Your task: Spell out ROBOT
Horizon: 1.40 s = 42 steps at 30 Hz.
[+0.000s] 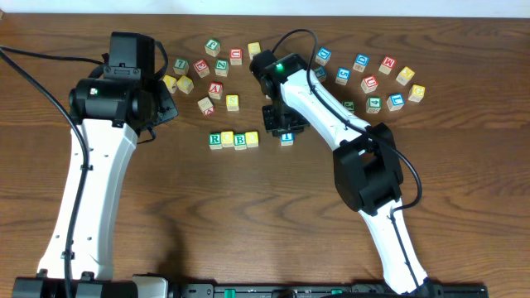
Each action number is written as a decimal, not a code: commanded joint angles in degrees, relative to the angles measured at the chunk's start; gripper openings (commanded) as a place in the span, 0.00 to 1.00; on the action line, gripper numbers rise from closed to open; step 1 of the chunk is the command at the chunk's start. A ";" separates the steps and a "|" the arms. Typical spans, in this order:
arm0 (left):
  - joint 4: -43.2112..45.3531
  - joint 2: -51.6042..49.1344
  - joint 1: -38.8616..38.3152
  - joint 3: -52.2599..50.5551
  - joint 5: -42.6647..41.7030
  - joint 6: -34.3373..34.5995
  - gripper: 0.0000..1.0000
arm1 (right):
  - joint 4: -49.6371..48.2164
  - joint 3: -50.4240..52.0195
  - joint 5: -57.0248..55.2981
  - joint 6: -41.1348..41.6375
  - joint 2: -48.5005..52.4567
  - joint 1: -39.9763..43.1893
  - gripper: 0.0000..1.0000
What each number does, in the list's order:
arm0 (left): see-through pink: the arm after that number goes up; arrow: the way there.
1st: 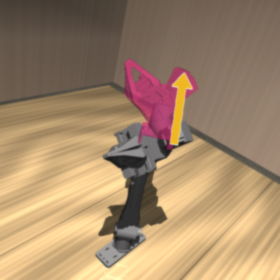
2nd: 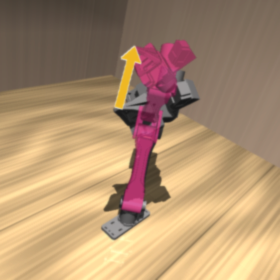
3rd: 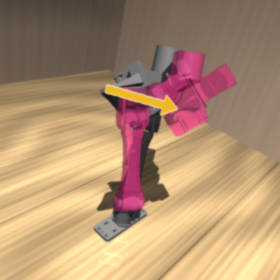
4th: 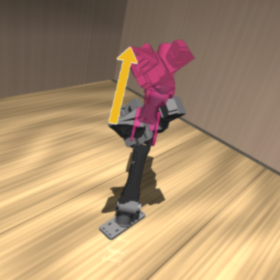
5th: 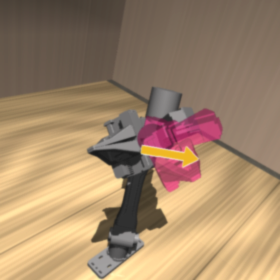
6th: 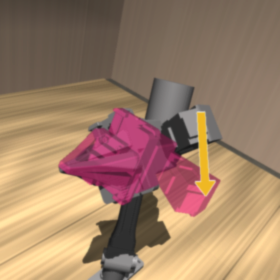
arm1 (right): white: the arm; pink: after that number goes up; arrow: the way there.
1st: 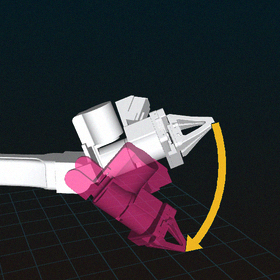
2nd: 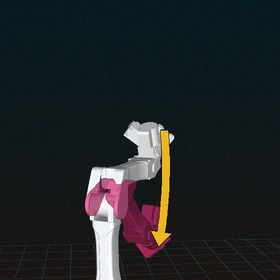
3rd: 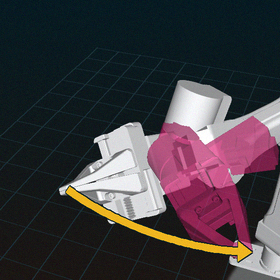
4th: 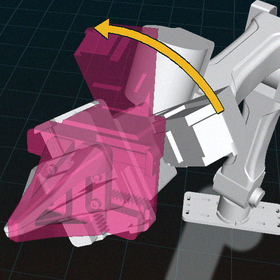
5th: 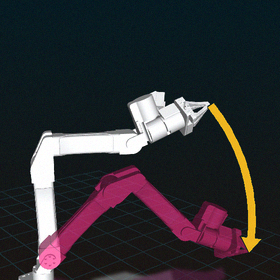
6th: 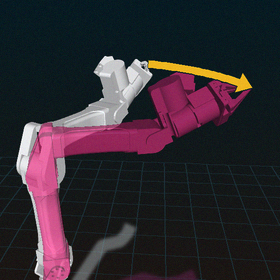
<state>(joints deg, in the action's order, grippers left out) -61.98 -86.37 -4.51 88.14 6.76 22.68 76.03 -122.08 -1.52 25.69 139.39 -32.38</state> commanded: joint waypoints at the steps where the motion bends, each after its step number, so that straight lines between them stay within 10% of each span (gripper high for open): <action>1: -0.35 -0.24 0.20 -0.39 0.13 0.52 0.34 | 0.22 0.39 -1.53 2.75 0.48 0.48 0.34; 23: -0.59 -5.51 0.15 -2.64 -3.34 -2.34 0.33 | 0.96 -4.90 9.55 -4.17 -1.14 3.98 0.41; 30: -0.39 -12.02 0.15 -2.64 -3.34 -4.52 0.27 | 1.31 -5.86 9.60 -6.32 -3.87 5.09 0.57; 42: 3.89 -25.40 0.15 -2.67 -6.43 -8.13 0.08 | 1.40 -5.86 9.20 -6.71 -4.02 7.04 0.51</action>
<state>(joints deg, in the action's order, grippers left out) -58.83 -109.47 -4.51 86.41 2.83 17.58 77.23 -126.69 7.55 20.03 137.60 -26.57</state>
